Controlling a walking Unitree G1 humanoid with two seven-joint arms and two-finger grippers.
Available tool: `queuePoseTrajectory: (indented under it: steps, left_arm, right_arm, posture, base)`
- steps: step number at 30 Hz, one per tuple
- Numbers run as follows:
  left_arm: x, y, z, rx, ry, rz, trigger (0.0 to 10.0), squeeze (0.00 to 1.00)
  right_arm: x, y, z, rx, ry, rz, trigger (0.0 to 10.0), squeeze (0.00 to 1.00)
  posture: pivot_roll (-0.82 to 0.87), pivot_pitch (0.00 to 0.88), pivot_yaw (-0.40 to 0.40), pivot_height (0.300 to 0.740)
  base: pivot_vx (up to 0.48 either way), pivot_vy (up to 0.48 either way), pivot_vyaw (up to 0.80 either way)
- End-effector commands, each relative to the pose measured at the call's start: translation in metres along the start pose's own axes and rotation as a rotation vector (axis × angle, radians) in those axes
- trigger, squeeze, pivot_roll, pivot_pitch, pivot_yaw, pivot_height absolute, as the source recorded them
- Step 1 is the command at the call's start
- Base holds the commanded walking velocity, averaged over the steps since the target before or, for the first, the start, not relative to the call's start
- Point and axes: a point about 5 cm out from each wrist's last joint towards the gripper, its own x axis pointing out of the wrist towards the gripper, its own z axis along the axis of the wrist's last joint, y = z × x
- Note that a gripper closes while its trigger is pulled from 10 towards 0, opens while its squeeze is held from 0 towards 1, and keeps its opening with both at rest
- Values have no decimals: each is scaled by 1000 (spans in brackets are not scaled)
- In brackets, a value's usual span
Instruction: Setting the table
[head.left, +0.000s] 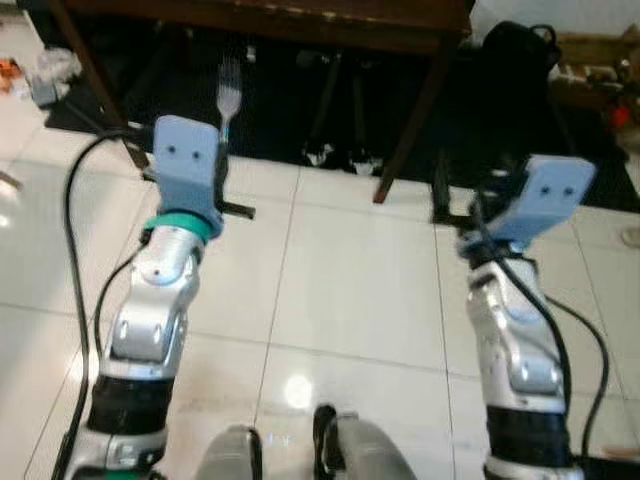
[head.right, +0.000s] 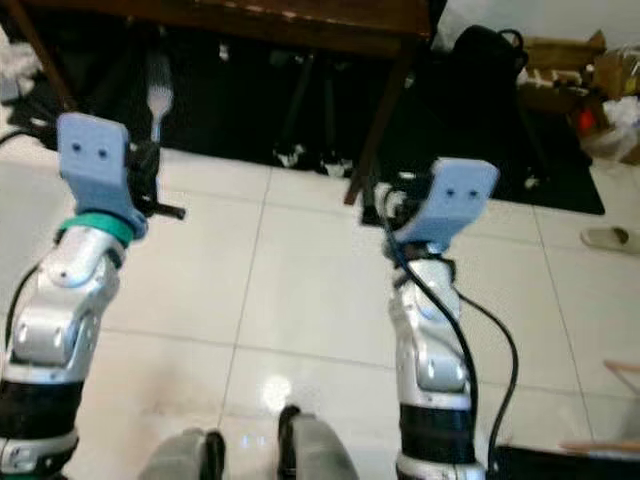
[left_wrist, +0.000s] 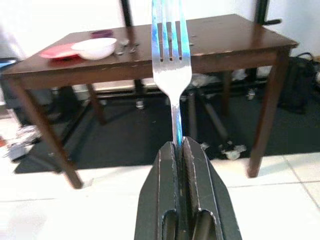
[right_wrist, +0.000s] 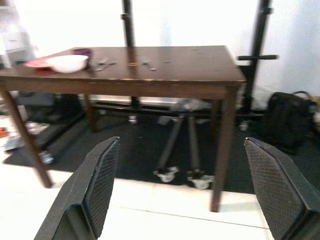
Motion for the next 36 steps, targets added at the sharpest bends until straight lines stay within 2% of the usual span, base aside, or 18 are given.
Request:
queuePoseTrajectory:
  steps: [1, 4, 12, 18, 36]
  left_arm:
    - [-2, -2, -3, 0, 13, -7, 10000, 0]
    - [-1, -3, -3, -1, 13, -6, 10000, 0]
    - [-1, -4, -3, -14, 14, -6, 10000, 0]
    - [0, -4, -3, -13, 16, -5, 10000, 0]
    - [0, -4, -4, -9, 22, 4, 10000, 0]
  right_arm:
    - [-2, -5, -1, -4, 8, -14, 10000, 0]
    - [-2, -4, -1, -3, 7, -12, 10000, 0]
    - [-2, -4, -1, -9, 14, 1, 10000, 0]
    - [-1, -3, -2, -32, 23, 20, 10000, 0]
    - [-3, 1, -2, -27, 30, 42, 10000, 0]
  posture:
    - [10, 79, 19, 740]
    - [10, 78, 18, 740]
    - [7, 75, 17, 740]
    - [6, 73, 17, 740]
    - [8, 81, 19, 740]
  base:
    - [-341, 0, 0]
    - [-321, 0, 0]
    - [0, 0, 0]
    - [0, 0, 753]
    - [0, 0, 800]
